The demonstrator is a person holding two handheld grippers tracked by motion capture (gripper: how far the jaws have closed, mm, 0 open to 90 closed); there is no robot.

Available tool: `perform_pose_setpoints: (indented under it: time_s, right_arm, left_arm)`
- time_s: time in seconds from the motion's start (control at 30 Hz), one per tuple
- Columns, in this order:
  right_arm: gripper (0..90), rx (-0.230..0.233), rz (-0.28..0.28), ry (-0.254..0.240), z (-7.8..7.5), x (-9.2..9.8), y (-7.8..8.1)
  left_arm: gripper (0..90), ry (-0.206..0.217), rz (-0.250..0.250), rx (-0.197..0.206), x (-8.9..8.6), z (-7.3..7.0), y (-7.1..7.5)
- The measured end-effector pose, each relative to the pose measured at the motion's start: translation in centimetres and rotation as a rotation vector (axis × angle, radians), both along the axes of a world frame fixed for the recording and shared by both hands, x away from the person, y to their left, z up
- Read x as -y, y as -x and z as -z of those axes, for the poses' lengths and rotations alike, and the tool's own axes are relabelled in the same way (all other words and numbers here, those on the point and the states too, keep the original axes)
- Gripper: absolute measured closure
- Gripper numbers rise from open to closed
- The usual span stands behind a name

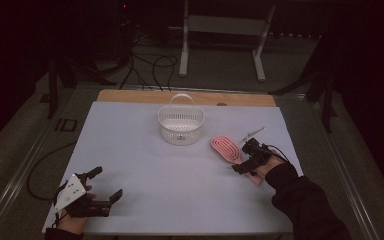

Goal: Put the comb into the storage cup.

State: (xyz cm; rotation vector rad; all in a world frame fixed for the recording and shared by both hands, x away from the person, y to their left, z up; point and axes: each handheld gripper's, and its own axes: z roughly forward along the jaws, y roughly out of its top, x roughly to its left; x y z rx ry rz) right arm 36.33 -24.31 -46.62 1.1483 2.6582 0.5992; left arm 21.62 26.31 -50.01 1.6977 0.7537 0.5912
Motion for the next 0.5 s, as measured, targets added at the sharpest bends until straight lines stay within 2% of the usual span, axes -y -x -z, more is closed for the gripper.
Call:
perform_pose_setpoints:
  time_s: [0.2,0.5]
  right_arm:
    - [20.4,-0.030,-0.014,0.023,0.0,-0.4,-0.5]
    - [21.7,-0.059,-0.009,0.042,-0.1,-0.8,-1.2]
  left_arm:
    - [0.0,-0.002,-0.012,0.005,-0.1,0.0,0.0]
    - [0.0,-0.001,-0.008,0.004,-0.1,0.0,0.0]
